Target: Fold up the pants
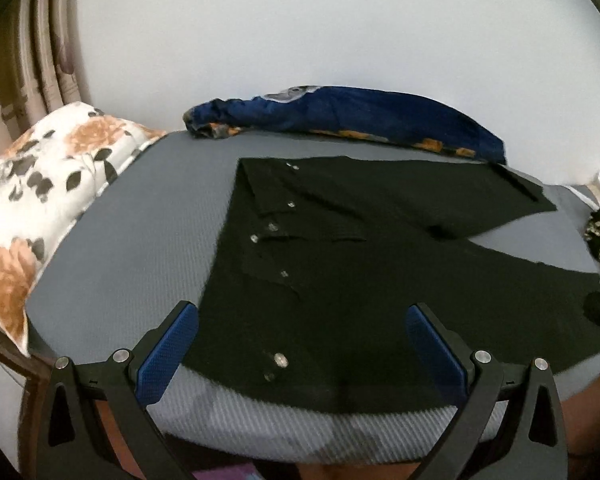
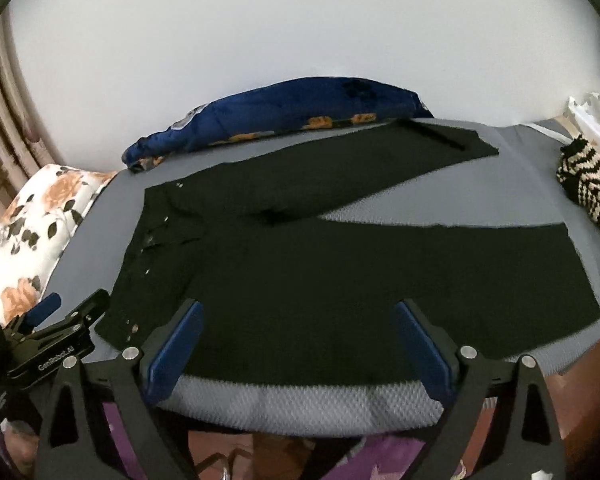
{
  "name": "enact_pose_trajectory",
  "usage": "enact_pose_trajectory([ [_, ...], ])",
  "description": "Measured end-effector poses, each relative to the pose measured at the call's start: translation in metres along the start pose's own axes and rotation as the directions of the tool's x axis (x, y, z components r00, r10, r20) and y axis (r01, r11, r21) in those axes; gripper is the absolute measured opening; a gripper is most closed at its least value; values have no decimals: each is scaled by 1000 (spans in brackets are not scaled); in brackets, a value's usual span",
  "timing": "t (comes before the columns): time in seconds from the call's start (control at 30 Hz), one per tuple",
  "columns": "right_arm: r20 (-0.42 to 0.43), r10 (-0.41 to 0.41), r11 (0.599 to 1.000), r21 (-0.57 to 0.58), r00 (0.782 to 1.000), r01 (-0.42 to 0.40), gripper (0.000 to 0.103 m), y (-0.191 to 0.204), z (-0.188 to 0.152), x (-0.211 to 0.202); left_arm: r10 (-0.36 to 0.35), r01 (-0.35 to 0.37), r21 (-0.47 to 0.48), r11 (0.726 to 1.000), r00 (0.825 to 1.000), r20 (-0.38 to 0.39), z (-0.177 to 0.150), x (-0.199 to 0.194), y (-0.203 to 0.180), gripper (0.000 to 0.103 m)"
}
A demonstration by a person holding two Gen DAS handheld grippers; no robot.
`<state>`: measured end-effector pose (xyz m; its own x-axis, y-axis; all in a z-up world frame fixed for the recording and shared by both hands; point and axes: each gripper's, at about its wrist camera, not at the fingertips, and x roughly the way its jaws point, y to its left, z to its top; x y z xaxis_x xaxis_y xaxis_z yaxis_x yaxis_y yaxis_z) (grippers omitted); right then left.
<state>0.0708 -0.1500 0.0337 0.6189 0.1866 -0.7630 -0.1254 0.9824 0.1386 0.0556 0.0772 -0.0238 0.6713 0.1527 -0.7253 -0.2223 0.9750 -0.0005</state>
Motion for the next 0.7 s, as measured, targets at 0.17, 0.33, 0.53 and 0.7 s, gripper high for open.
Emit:
enact_pose_trajectory([
  [0.17,10,9,995,-96,1000,-8,92,9,16,15,37,-37,36,999,999,-4,18,22,4,103],
  [0.33,15,48,988,-148,999,-45,77,16,32,30,44,-43,37,998,998,-37,36,49,16,103],
  [0.53,12,94,985,-145,995,-92,77,23,48,50,64,-62,52,997,997,-33,47,75,26,103],
  [0.7,9,115,981,-155,993,-113,77,26,62,70,34,-31,42,999,996,-77,61,107,39,103],
])
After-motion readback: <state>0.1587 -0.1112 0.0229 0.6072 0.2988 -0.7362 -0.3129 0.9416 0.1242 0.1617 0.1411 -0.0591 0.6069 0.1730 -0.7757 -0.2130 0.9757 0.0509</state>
